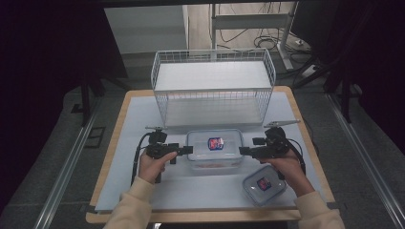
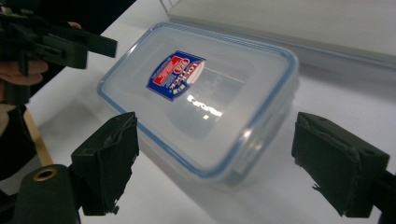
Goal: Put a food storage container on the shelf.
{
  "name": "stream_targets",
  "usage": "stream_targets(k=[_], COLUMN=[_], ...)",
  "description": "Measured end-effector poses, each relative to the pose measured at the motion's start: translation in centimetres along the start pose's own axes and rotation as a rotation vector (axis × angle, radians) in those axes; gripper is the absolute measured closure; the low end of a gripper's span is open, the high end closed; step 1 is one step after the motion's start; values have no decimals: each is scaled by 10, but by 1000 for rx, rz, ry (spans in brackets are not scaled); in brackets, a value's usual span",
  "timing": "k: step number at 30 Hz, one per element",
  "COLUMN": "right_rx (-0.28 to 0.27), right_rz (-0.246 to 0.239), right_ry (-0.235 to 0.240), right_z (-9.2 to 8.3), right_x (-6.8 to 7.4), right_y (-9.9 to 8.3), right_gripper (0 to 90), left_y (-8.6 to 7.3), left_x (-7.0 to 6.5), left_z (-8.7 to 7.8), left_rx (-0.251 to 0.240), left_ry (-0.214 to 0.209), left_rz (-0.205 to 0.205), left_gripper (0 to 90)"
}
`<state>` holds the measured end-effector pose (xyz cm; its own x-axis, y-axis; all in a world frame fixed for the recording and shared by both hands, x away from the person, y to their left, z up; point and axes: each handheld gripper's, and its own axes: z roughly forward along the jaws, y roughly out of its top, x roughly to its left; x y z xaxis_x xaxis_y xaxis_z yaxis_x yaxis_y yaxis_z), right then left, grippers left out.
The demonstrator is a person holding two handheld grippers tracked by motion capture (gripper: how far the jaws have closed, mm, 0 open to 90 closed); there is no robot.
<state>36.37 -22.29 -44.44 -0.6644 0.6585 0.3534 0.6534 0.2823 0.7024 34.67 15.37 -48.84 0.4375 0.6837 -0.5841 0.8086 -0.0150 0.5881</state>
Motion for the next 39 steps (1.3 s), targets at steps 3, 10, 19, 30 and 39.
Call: stream_targets(k=[3, 10, 19, 30, 39], right_rx=[38, 70, 153, 214, 161], right_rz=[51, 145, 208, 280, 314], right_ry=[21, 53, 79, 104, 111], right_z=[15, 33, 53, 65, 50], right_x=[-7, -23, -30, -37, -38], right_y=[7, 9, 8, 6, 3], right_gripper=[135, 130, 124, 168, 333], left_y=[0, -2, -4, -3, -7], left_x=[4, 9, 9, 12, 9], left_z=[9, 21, 33, 34, 25], left_rx=[27, 61, 91, 81, 42], left_ry=[3, -13, -46, -75, -71], left_rz=[-21, -55, -74, -106, -106], left_gripper=[168, 167, 176, 223, 331])
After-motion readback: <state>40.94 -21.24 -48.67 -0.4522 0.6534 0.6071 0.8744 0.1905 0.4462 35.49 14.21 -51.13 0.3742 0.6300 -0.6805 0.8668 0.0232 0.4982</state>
